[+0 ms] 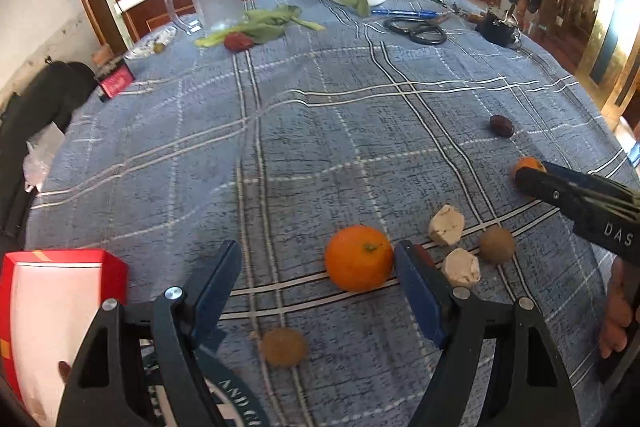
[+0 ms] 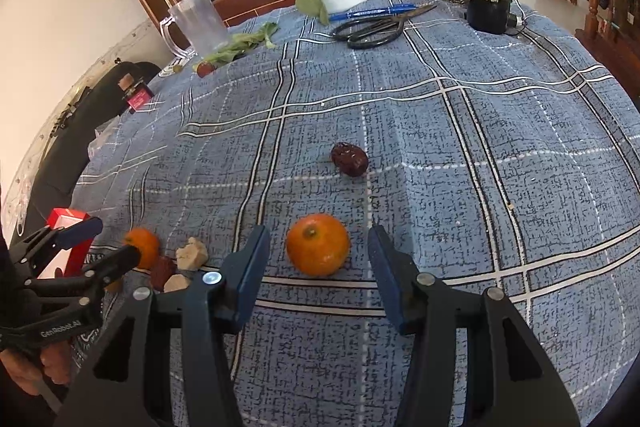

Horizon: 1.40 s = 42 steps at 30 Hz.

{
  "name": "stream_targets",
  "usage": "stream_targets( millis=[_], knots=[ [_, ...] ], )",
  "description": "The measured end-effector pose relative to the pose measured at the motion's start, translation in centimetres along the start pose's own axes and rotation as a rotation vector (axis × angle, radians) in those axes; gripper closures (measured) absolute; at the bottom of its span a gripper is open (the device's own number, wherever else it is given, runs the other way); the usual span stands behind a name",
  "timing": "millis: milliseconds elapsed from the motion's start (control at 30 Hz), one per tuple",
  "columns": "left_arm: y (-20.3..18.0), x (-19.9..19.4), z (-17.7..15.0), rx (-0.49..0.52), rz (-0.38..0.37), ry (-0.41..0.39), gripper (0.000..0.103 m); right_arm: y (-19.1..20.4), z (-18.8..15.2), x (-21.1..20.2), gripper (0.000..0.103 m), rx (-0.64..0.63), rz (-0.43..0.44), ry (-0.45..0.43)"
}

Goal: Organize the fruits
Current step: 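Grasp a tangerine with the left tool while the right tool grasps another tangerine, then carry both tangerines into the red tray and open both tools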

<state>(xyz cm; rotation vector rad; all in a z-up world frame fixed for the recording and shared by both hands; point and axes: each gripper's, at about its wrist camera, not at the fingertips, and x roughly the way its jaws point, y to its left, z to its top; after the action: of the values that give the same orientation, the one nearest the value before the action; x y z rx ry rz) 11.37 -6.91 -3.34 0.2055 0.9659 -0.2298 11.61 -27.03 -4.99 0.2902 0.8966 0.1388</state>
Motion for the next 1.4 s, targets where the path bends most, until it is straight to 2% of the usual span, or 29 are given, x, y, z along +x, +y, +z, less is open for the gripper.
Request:
stream_targets(
  millis=[67, 200, 267, 333, 400, 600, 800, 1000, 1133, 1400],
  knots=[
    [0.0, 0.3, 0.0, 0.002, -0.007, -0.002, 0.028, 0.1, 0.0, 0.1, 0.051, -0.008, -0.005, -0.001],
    [0.2, 1.0, -0.2, -0.013, -0.051, 0.020, 0.056, 0.5, -0.1, 0.2, 0.052, -0.040, -0.024, -0.006],
    [0.3, 1.0, -0.4, -0.021, -0.066, 0.013, 0.059, 0.8, -0.2, 0.3, 0.057, -0.060, -0.044, -0.010],
    [0.1, 0.9, -0.5, -0.014, -0.075, 0.001, 0.069, 0.9, -0.2, 0.4, 0.064, -0.076, -0.064, -0.014],
    [0.1, 0.8, -0.6, -0.019, -0.074, -0.004, 0.069, 0.8, -0.2, 0.4, 0.071, -0.077, -0.052, -0.014],
    [1.3, -1.3, -1.0, -0.064, -0.063, -0.049, 0.069, 0.5, -0.2, 0.2, 0.072, -0.061, -0.040, -0.024],
    [4.0, -6.9, -2.6, -0.125, 0.004, -0.148, 0.069, 0.4, -0.3, -0.9, 0.072, -0.048, -0.018, -0.081],
    [8.1, -11.0, -6.0, -0.191, 0.096, -0.197, 0.069, 1.4, -0.4, -2.4, 0.072, -0.034, -0.032, -0.126],
    [11.2, -12.1, -8.2, -0.247, 0.142, -0.200, 0.069, 4.5, -0.9, -3.8, 0.072, -0.060, 0.015, -0.155],
    [17.8, -13.4, -12.6, -0.381, 0.241, -0.194, 0.069, 16.0, -2.1, -3.4, 0.071, -0.217, 0.172, -0.119]
  ],
)
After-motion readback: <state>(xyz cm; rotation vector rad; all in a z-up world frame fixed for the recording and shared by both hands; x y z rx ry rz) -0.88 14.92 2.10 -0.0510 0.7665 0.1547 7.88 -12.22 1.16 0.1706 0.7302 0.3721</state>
